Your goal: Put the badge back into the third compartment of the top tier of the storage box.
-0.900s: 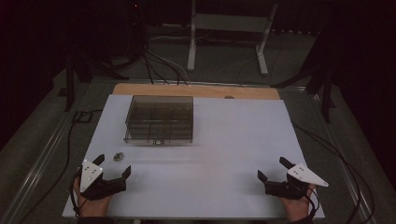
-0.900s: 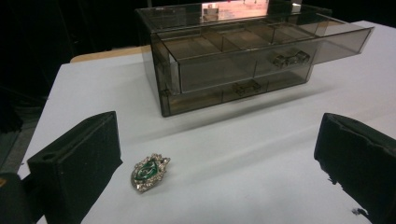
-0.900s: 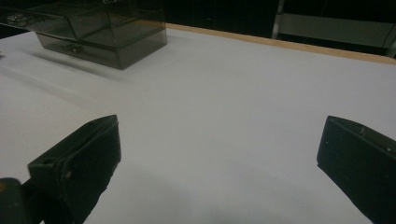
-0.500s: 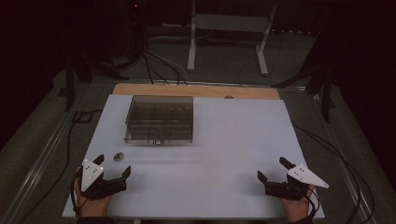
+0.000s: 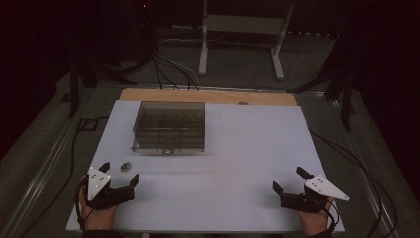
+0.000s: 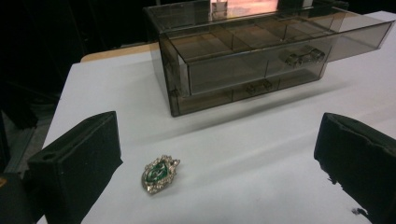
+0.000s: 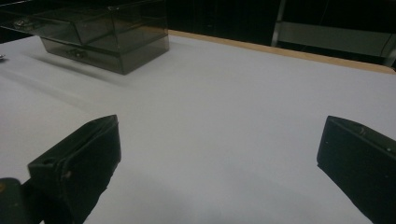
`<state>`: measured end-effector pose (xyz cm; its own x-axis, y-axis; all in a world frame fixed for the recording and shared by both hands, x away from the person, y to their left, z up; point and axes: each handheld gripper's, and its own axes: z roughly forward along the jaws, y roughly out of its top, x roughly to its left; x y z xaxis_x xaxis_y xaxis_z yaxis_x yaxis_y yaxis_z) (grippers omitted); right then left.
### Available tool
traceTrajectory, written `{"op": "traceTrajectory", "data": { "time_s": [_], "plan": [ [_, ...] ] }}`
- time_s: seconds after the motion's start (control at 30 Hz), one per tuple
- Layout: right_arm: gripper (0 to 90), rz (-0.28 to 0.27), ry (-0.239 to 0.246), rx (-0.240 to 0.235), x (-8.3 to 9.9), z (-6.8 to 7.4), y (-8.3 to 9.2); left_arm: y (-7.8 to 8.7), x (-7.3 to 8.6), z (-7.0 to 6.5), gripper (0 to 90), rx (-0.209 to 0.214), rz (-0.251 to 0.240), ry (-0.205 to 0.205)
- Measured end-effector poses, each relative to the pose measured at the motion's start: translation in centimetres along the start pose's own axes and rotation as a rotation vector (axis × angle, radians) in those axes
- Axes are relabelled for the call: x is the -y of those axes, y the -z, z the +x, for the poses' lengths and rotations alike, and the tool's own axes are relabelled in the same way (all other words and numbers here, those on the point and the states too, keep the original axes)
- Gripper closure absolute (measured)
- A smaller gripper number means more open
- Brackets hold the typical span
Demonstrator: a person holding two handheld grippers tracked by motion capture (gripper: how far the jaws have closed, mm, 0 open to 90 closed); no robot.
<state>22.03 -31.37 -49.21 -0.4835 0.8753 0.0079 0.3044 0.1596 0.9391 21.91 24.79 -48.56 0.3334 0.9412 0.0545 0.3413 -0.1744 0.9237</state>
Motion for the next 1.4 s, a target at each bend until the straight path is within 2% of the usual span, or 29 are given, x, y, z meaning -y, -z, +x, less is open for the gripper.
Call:
{"op": "traceTrajectory", "data": {
  "time_s": [0.13, 0.3, 0.7, 1.03, 1.4],
  "plan": [
    [0.0, -0.003, 0.005, 0.004, 0.0, 0.0, 0.1, -0.1, -0.2, 0.1, 1.5, -0.009, -0.002, -0.008],
    [0.0, -0.003, 0.005, 0.007, 0.0, 0.0, 0.1, -0.2, -0.6, 0.3, 1.6, -0.008, -0.01, 0.001],
    [0.0, -0.006, -0.001, 0.01, 0.0, -0.1, 0.1, -1.3, -1.3, 0.3, 1.7, -0.004, 0.047, 0.017],
    [0.0, -0.007, -0.002, 0.014, 0.0, -0.2, 0.1, -2.3, -1.4, 0.8, 1.7, 0.001, 0.068, 0.037],
    [0.0, -0.008, -0.007, 0.013, 0.0, -0.3, 0.1, -3.1, -1.6, 1.1, 1.7, -0.002, 0.085, 0.038]
  ]
}}
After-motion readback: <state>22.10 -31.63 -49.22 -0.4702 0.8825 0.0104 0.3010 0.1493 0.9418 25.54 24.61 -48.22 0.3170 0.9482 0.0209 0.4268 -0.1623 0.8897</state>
